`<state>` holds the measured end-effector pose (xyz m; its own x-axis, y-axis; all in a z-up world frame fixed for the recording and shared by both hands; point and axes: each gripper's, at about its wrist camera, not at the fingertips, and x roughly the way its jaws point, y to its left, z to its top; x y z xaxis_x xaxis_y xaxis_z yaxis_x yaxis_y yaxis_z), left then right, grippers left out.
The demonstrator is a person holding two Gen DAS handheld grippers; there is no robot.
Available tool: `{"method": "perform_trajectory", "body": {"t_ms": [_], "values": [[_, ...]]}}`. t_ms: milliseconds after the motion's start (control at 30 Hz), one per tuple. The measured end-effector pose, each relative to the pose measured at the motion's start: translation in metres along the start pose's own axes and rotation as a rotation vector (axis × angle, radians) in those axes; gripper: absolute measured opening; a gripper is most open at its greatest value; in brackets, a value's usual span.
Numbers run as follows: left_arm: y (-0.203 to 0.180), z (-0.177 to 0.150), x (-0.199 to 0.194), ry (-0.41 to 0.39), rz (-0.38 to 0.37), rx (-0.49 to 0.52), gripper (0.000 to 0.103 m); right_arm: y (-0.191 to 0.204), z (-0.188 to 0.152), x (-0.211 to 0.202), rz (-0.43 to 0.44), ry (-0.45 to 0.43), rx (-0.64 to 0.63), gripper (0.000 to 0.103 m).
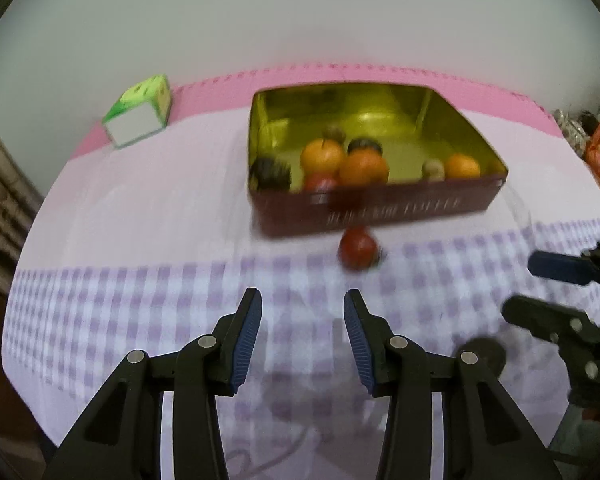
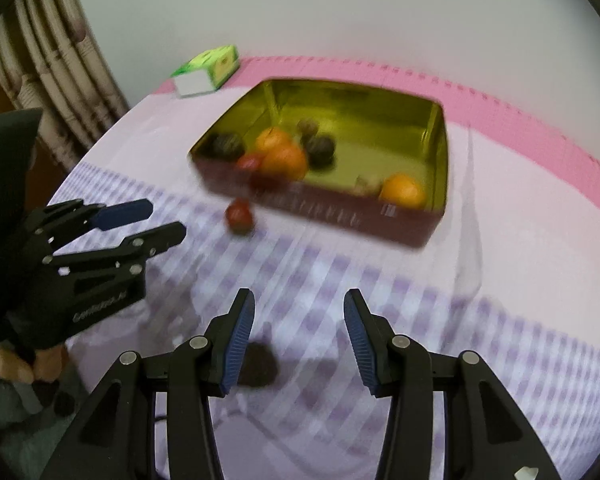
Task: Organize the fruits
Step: 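Move the right gripper to the dark round fruit on the cloth and grasp it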
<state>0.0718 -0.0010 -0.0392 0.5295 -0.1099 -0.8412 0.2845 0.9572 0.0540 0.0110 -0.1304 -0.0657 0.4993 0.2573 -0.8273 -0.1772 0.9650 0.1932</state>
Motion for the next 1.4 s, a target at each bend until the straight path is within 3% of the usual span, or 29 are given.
{"method": "perform_trajectory", "body": {"t_ms": [233, 767, 1000, 1400], "values": [[0.001, -0.015, -0.012, -0.010, 0.002, -0.021, 0.044, 0.017, -0.026, 0.005, 0.003, 0.037, -0.021, 0.046], [0.001, -0.021, -0.001, 0.028, -0.014, -0.040, 0.049, 0.022, -0.027, 0.034, 0.003, 0.107, -0.038, 0.047], [0.001, -0.020, 0.004, 0.031, -0.019, -0.044, 0.049, 0.029, -0.027, 0.039, -0.014, 0.091, -0.069, 0.036], [-0.005, -0.008, 0.018, 0.037, -0.043, -0.054, 0.049, -0.005, -0.009, 0.045, -0.055, 0.037, 0.008, 0.035]]}}
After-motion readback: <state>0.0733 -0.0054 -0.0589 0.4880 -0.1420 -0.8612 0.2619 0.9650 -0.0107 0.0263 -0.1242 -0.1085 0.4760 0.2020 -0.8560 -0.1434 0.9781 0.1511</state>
